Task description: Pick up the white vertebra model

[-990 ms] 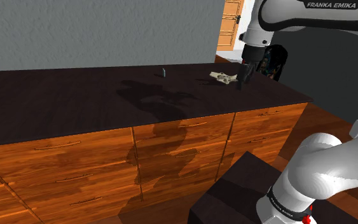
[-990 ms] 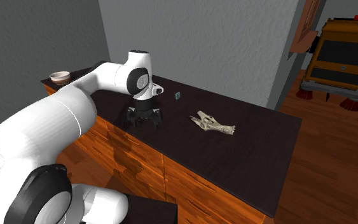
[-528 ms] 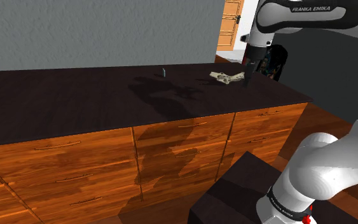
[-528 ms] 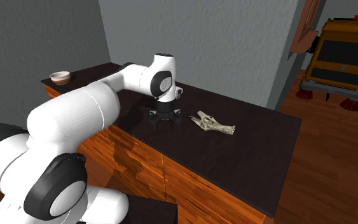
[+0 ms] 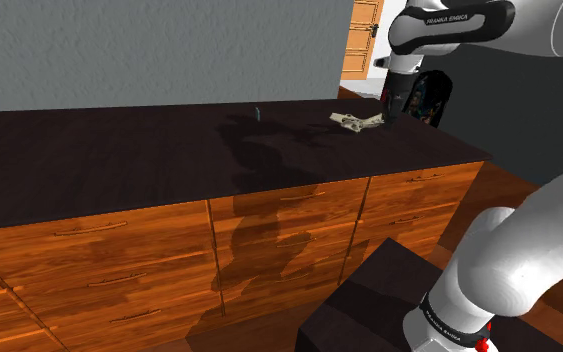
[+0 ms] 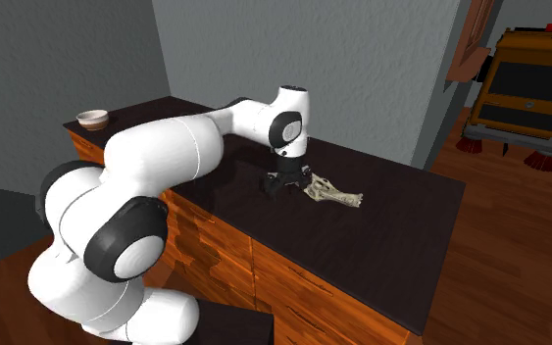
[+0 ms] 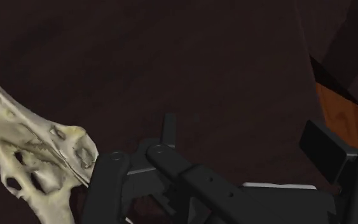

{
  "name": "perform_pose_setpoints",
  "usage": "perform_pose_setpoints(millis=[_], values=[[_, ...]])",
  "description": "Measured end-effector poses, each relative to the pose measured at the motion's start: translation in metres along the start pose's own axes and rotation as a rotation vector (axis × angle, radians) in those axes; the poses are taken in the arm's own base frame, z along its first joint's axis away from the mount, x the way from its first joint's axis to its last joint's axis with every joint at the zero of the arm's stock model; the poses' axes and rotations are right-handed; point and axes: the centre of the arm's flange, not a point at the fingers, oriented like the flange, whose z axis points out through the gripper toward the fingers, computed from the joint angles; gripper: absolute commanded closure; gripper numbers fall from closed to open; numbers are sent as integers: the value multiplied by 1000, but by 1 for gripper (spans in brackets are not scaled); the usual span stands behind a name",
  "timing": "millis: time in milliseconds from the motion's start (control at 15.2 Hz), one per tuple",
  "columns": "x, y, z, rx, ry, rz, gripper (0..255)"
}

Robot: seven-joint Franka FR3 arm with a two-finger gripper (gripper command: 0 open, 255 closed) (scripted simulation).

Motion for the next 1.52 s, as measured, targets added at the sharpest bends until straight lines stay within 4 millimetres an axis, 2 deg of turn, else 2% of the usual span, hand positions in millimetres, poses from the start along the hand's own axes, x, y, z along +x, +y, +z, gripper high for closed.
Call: perform_pose_setpoints(millis=[528, 858, 1056, 1518], values=[[7, 103, 15, -4, -11, -233, 0], [31, 161, 17, -9, -19, -383, 0], [50, 200, 25, -9, -23, -470, 0], [53, 210, 61, -8, -21, -499, 0]])
